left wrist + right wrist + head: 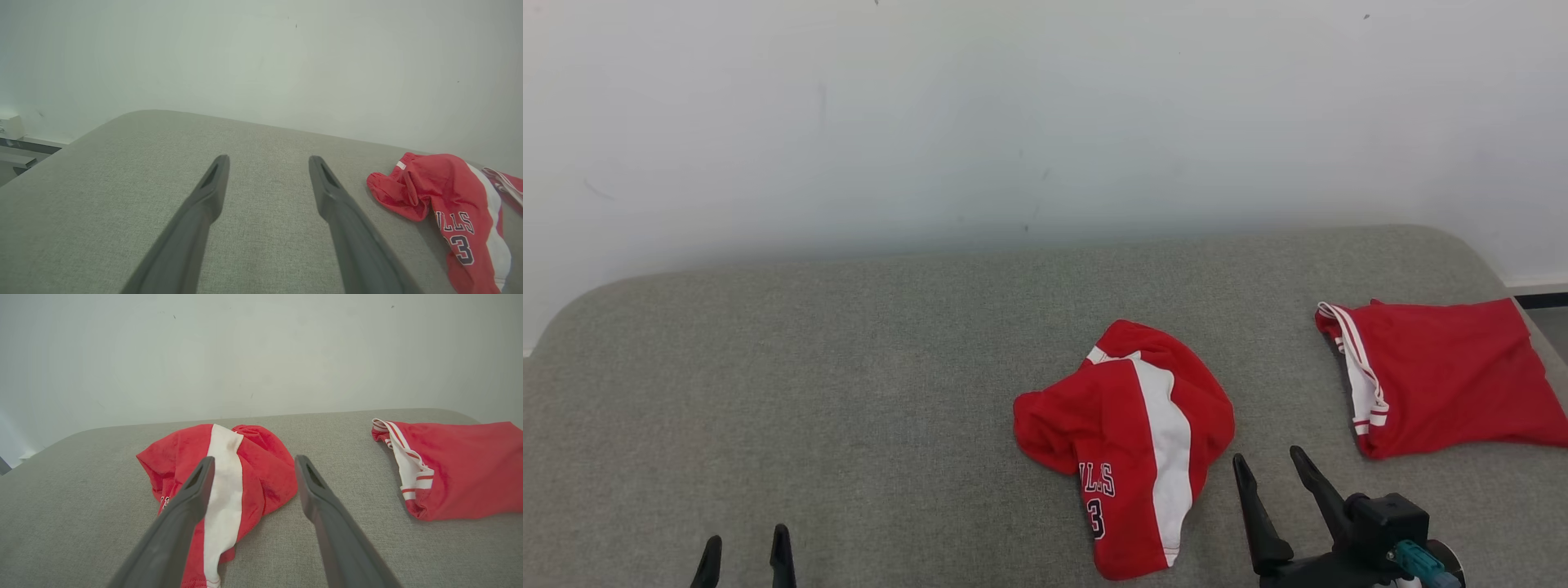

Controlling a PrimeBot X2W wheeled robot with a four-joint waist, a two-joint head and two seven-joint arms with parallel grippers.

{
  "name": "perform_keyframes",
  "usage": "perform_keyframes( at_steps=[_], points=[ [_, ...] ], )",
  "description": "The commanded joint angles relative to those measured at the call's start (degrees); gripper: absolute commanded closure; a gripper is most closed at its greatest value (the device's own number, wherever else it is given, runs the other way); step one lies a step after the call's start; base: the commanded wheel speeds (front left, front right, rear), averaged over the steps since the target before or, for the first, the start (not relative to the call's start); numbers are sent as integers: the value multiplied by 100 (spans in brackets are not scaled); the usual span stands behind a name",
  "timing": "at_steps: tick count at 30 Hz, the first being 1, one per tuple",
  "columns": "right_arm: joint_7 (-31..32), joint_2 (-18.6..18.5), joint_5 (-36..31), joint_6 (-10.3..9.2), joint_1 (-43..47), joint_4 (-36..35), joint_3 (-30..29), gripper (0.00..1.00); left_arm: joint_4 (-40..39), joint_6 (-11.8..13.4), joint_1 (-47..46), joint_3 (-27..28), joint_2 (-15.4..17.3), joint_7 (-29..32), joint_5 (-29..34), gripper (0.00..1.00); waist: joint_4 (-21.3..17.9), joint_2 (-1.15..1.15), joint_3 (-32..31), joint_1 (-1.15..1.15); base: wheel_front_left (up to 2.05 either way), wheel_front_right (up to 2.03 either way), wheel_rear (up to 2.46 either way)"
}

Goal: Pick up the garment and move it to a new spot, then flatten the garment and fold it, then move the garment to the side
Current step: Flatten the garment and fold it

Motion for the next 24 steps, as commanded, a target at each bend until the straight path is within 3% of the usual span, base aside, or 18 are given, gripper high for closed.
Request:
perform_keyframes(
  at_steps=[1, 15, 24],
  points=[
    [-21, 5, 45, -15, -51, 8, 7, 0, 33, -34, 59, 45, -23, -13, 44, 0, -6, 0, 5, 0, 0, 0, 0],
    [-42, 6, 99, -15, -69, 39, 49, 0, 194, -163, -73, 167, -129, -13, 187, 0, -74, 0, 59, 0, 0, 0, 0],
    [-59, 5, 147, -15, -169, 36, 176, 0, 282, -319, -505, 90, 89, 247, 156, 0, -308, 0, 214, 0, 0, 0, 0]
  ],
)
